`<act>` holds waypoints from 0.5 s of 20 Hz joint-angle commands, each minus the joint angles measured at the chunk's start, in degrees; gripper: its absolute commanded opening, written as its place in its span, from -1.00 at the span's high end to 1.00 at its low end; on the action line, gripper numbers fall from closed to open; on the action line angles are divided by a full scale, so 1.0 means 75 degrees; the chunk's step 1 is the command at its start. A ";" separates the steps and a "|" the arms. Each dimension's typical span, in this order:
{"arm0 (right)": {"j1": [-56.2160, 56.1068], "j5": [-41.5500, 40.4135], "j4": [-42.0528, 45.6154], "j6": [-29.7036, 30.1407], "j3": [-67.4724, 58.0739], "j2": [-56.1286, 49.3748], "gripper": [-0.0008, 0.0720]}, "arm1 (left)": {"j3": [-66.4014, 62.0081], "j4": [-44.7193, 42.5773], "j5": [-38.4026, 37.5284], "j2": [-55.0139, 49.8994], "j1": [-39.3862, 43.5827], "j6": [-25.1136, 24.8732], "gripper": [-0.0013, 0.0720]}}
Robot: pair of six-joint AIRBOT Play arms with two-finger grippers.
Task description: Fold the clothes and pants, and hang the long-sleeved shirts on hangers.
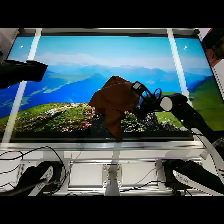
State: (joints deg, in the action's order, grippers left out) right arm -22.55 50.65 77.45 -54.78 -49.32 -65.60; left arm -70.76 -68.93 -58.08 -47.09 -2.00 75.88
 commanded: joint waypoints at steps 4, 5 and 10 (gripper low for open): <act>-0.0761 -0.1818 0.0047 0.1973 0.0172 -0.0705 -0.37 | 0.0093 -0.0006 0.0003 0.0000 0.0000 -0.0003 -0.64; -0.0857 -0.2031 0.0050 0.2212 0.0172 -0.0726 -0.37 | 0.0111 -0.0006 0.0006 -0.0003 0.0000 -0.0003 -0.64; -0.0962 -0.2331 0.0052 0.2661 0.0172 -0.1361 -0.36 | 0.0128 -0.0006 0.0006 -0.0090 0.0000 -0.0003 -0.64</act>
State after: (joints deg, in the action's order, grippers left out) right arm -29.15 35.27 77.82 -37.30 -48.07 -73.17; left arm -69.87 -68.95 -58.06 -47.35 -2.00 75.88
